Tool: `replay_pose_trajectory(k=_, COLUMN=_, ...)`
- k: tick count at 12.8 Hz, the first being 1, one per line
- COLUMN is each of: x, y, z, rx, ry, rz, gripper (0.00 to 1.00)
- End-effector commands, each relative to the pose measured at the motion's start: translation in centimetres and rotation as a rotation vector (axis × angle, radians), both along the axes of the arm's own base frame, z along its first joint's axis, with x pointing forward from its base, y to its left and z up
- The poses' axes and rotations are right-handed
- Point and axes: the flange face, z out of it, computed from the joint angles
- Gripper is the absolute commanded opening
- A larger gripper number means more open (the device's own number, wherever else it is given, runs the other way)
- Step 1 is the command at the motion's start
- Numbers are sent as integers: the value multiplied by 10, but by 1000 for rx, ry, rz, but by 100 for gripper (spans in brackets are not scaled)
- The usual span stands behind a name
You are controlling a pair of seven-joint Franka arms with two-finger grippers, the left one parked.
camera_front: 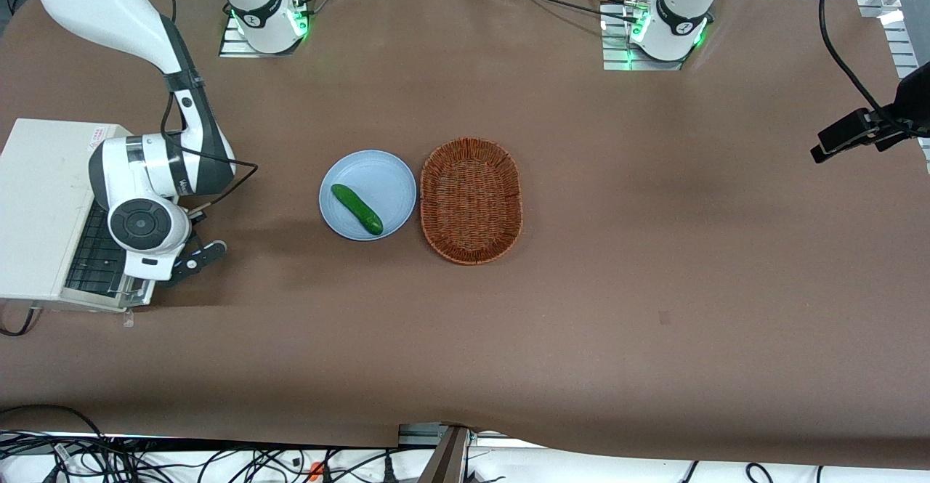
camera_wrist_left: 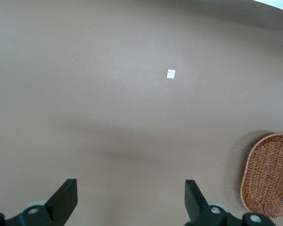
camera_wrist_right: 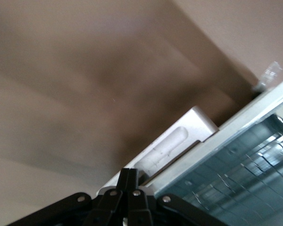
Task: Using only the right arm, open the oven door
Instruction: 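Hook the right gripper on the handle and pull the door down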
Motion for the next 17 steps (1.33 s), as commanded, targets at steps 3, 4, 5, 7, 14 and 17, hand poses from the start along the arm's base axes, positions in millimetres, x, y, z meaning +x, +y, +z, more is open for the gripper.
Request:
replay_pose_trajectory(k=3, x=-4, y=-39, z=-44, rx=37, ry=33, rz=-87, gripper=0)
replay_pose_trajectory(k=4, x=-4, y=-43, z=-53, rx=47, ry=38, rz=-103, gripper=0)
replay_pose_trajectory(k=5, x=-4, y=-44, z=-58, rx=70, ry=33, rz=-122, gripper=0)
replay_pose_trajectory(k=7, x=-6, y=-45, z=-65, rx=115, ry=37, rz=-174, gripper=0)
replay_pose_trajectory(k=14, x=-11, y=-22, z=-80, rx=177, ry=15, rz=-449, gripper=0)
replay_pose_trajectory(k=17, x=-12, y=19, z=-80, rx=194, ry=1, rz=-541, gripper=0)
